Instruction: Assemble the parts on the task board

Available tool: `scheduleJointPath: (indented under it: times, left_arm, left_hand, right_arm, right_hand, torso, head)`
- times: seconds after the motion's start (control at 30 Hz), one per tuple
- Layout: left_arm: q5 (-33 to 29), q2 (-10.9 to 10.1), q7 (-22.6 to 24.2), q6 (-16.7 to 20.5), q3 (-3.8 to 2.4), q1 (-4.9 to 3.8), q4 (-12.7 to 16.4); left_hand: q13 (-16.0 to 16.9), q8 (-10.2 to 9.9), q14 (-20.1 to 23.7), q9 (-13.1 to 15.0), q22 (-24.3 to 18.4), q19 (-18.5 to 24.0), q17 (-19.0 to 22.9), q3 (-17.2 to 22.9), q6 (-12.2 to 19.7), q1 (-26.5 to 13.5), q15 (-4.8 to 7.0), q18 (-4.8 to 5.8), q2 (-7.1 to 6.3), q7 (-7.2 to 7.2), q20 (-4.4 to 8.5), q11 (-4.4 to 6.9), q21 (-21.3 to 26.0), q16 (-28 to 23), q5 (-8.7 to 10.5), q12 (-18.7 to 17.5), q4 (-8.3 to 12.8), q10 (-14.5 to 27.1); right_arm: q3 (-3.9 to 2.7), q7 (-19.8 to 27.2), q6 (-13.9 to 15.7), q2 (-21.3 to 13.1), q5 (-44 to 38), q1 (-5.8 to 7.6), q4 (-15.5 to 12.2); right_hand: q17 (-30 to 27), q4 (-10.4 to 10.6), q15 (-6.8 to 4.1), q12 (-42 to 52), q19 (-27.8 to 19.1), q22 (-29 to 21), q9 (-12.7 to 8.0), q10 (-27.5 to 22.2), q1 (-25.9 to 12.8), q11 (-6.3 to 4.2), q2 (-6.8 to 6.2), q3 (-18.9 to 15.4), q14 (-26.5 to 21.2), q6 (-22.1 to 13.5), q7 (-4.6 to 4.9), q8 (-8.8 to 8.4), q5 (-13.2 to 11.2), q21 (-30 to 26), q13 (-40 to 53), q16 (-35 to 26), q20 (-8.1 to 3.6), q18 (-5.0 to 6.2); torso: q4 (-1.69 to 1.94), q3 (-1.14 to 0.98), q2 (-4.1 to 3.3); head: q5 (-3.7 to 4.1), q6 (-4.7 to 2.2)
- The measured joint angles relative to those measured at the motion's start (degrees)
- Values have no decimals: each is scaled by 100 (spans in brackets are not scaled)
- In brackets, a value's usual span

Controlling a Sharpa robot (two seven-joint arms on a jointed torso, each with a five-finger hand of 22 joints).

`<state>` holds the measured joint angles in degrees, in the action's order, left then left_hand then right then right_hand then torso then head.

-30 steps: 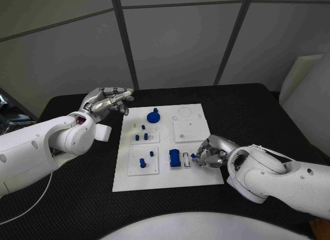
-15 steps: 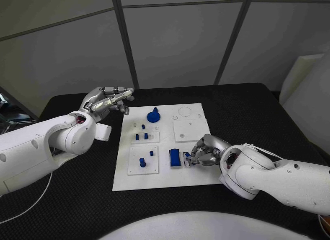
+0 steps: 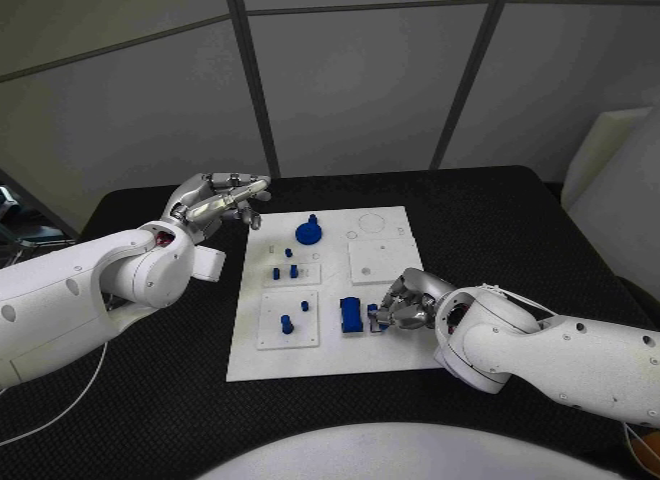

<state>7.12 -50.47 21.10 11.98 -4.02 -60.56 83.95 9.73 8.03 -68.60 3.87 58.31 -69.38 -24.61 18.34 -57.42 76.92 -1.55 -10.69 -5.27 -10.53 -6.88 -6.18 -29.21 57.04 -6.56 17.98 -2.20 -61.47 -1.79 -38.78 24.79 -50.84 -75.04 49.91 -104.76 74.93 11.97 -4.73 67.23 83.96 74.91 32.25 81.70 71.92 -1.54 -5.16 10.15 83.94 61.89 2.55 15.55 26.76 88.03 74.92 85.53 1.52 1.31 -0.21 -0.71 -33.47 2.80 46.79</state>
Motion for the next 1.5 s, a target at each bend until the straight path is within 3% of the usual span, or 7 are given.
scheduleJointPath:
  times: [0.27, 0.63, 1.07, 1.13, 1.23, 1.37, 1.5]
  left_arm:
    - [0, -1, -17, -17, 0, 0, 0]
    - [0, 7, -39, -44, 0, 0, -11]
    - [0, 8, -59, -59, 0, 0, -24]
    - [0, 10, -61, -60, 0, 0, -27]
    - [0, 12, -63, -62, 0, 0, -30]
    - [0, 15, -64, -64, 0, 0, -33]
    - [0, 18, -64, -65, 0, 0, -35]
  left_hand:
    - [-1, 0, 0, 0, 0, 0, 0, 0, 0, 0, 0, 0, 0, 0, 0, 0, 0, 0, 0, 0, 0, 0]
    - [-1, 0, 0, 0, -8, 21, -1, -16, 0, 0, 0, 0, 0, 0, -20, 22, 44, 0, 0, 0, 16, 21]
    - [-2, 0, 0, 0, -7, 20, -1, -16, 0, 0, 0, 0, 0, 0, -20, 22, 44, 0, 0, 0, 16, 21]
    - [-2, 0, 0, 0, -7, 20, -1, -16, 0, 0, 0, 0, 0, 0, -20, 22, 44, 0, 0, 0, 16, 21]
    - [-2, 0, 0, 0, -7, 20, -1, -16, 0, 0, 0, 0, 0, 0, -20, 22, 44, 0, 0, 0, 16, 21]
    - [-3, 0, 0, 0, -7, 21, -1, -16, 0, 0, 0, 0, 0, 0, -20, 22, 44, 0, 0, 0, 16, 21]
    - [-3, 0, 0, 0, -7, 20, -1, -16, 0, 0, 0, -1, 0, 0, -20, 22, 44, 0, 0, -1, 16, 21]
  right_arm:
    - [16, -48, -22, 25, -17, -16, 25]
    - [15, -61, -47, 26, -55, -16, 3]
    - [18, -7, -44, -78, -216, -16, -136]
    - [18, 0, -44, -104, -247, -16, -137]
    - [18, 5, -44, -143, -295, -18, -137]
    - [18, 20, -47, -190, -358, -18, -131]
    - [18, 81, -36, -254, -396, -18, -132]
  right_hand:
    - [0, 307, -21, 84, 0, 0, 99, 40, -349, -40, -27, -291, 21, 58, -25, 70, 419, 5, 0, 23, 0, 0]
    - [-1, 470, -41, 157, 1, 0, 198, 82, -574, -41, 5, -603, 1, 97, -48, 137, 371, 27, -1, 46, -39, -1]
    - [-1, 464, -41, 180, 1, 0, 263, 101, -981, -62, 96, -958, 0, 112, -54, 152, 149, 49, 4, 46, -39, -1]
    - [-1, 430, -41, 180, 1, 0, 277, 101, -946, -62, 101, -992, 0, 112, -54, 152, 42, 49, 3, 46, -39, -1]
    - [-1, 179, -80, 180, 1, 0, 312, 101, -445, -62, 123, -922, 3, 112, -54, 191, -278, 49, 3, 46, -39, -1]
    - [-2, -274, -82, 184, -1, 0, 339, 100, 332, -61, 176, -730, 0, 92, -74, 191, -1326, 49, 36, 46, -84, -1]
    - [-2, -314, -81, 68, -1, 0, 334, 91, 387, -59, 180, -703, 0, 50, -67, 186, -1461, 49, 43, 46, -84, -1]
  torso:
    - [0, -3, 4]
    - [-2, -5, 5]
    - [-3, -5, 10]
    - [-3, -5, 10]
    - [-3, -5, 10]
    - [-3, -5, 10]
    - [-4, -5, 10]
  head:
    - [4, -1]
    - [7, 20]
    - [-4, 27]
    - [-4, 23]
    - [-4, 15]
    - [5, 5]
    - [9, 4]
